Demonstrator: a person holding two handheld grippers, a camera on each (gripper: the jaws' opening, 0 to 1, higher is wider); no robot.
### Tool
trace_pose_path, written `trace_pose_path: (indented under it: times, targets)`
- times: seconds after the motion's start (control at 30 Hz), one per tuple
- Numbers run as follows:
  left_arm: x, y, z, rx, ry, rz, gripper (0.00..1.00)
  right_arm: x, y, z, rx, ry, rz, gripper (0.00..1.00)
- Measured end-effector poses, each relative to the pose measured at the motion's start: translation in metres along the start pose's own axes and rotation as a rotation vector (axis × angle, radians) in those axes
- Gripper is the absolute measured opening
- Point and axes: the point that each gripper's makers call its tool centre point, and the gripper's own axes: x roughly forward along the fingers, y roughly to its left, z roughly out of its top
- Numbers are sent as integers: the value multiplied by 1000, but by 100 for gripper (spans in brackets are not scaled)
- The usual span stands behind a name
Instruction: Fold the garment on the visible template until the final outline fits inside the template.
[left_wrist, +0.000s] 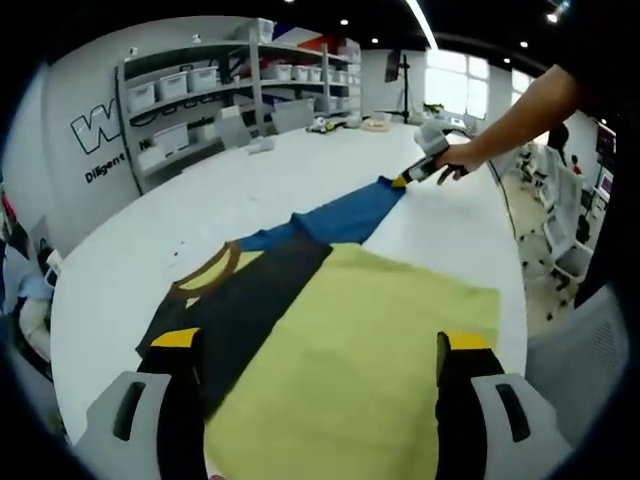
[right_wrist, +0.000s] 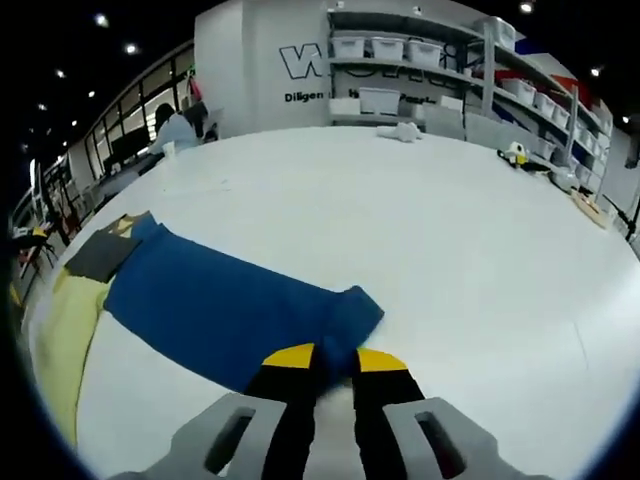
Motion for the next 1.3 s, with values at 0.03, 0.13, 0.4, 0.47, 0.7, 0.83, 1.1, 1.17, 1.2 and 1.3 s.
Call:
trace_pose_path:
  times: [0.03, 0.13, 0.4, 0.47, 0.7, 0.83, 1.1, 1.17, 1.2, 1.3]
  targets:
    - [0, -1, -1, 8, 5, -4, 92, -1, 3, 0, 25, 8, 10, 1]
    - [-1, -3, -1, 11, 3, -7, 91, -7, 10, 11, 93, -37, 32, 0]
    - [-6, -3, 2, 15, -16, -7, 90, -32, 28, 42, 99, -95, 76, 0]
    - [-9, -3, 2, 15, -22, -7, 90, -38, 33, 49, 99, -104, 84, 0]
    - [-23, -1, 3, 19, -43, -1, 90, -56, 47, 71, 70, -132, 95, 0]
    - [-34, -4, 3, 23, -61, 3, 89, -66, 61, 85, 63, -154, 108, 0]
    - [-49, -2, -7, 40, -63, 4, 89, -82, 101, 108, 27, -189, 146, 0]
    - [-53, -2, -9, 41, -64, 9, 89, -85, 110, 112, 14, -196, 153, 0]
    - [-56, -3, -10, 41, -63, 9, 89, -87, 117, 116, 14, -200, 163, 0]
    - [-64, -6, -13, 39, -69, 11, 89, -92, 135, 123, -1, -209, 191, 0]
